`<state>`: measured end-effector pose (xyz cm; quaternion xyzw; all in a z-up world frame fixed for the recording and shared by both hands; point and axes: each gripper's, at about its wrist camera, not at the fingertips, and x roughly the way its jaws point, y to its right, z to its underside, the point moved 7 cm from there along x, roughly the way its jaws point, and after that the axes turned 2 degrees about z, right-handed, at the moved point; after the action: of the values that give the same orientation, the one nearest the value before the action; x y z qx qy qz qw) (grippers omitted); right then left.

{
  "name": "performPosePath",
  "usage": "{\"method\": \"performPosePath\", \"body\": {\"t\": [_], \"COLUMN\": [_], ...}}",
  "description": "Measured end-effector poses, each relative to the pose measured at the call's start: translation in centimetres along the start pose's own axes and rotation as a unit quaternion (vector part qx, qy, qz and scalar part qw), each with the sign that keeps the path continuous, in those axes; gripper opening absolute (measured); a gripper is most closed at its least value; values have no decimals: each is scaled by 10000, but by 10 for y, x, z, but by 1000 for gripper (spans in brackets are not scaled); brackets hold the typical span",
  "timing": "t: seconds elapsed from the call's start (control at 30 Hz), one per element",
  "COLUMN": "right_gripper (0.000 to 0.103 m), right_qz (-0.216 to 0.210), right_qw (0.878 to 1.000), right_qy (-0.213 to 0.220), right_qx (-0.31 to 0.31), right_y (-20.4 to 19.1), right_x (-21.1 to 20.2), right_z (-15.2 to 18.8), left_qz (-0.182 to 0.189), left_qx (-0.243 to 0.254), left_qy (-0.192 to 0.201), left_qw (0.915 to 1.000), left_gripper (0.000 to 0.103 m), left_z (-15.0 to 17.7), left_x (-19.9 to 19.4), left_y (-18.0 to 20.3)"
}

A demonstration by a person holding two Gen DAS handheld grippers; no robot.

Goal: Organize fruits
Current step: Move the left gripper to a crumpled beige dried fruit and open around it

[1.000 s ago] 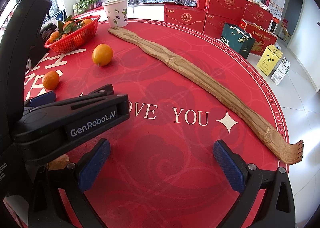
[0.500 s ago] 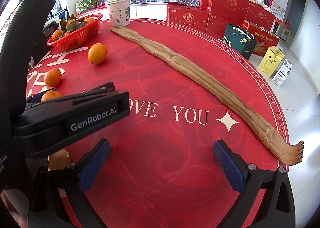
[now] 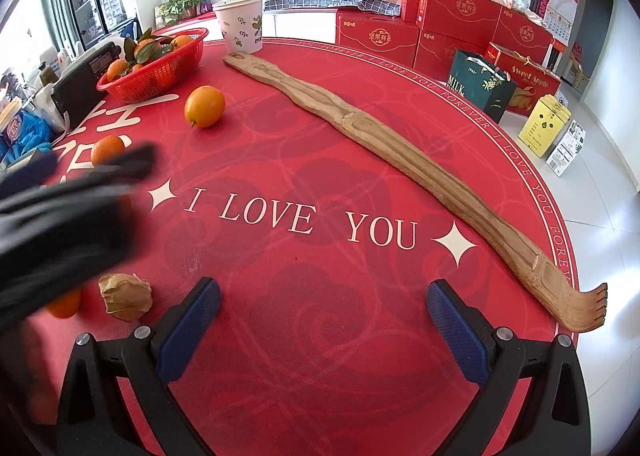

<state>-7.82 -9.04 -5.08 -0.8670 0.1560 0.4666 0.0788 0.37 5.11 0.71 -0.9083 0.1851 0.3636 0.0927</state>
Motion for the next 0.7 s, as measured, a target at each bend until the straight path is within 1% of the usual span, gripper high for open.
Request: {"method": "performPosePath", "body": {"t": [0.07, 0.13, 0.2, 0.3, 0.4, 0.47, 0.53, 0.6, 0.67, 0.7], "right_gripper": [103, 103, 103, 103, 103, 103, 103, 103, 103, 103], "right_qz": [7, 16, 26, 42, 47, 45, 44, 37, 43, 47], "right_qw": [10000, 10000, 10000, 10000, 10000, 10000, 10000, 10000, 10000, 10000], "right_qy": [-2, -5, -8, -10, -9, -6, 1, 2, -1, -5], "right_qx": [8, 19, 31, 48, 54, 49, 43, 37, 47, 53], "right_y": [0, 1, 0, 0, 0, 0, 0, 0, 1, 1], "right_x": [0, 0, 0, 1, 1, 1, 0, 0, 0, 0], "right_z": [0, 0, 0, -1, -1, -1, -1, -1, -1, -1], "left_qz": [34, -38, -173, -276, -297, -385, -392, -517, -481, -516], "left_qx": [-135, -274, -324, -396, -440, -438, -514, -541, -639, -643], "left_qy": [-50, -94, -209, -404, -521, -652, -796, -883, -812, -841], "left_qw": [9999, 9996, 9991, 9980, 9972, 9962, 9947, 9933, 9935, 9930], "left_gripper": [103, 103, 103, 103, 103, 103, 103, 103, 103, 103], "left_z": [6, 17, 35, 65, 87, 97, 108, 116, 115, 114], "left_x": [-14, -24, -31, -38, -37, -34, -32, -28, -25, -21], "left_y": [-20, -40, -59, -70, -80, -88, -97, -105, -111, -112]}}
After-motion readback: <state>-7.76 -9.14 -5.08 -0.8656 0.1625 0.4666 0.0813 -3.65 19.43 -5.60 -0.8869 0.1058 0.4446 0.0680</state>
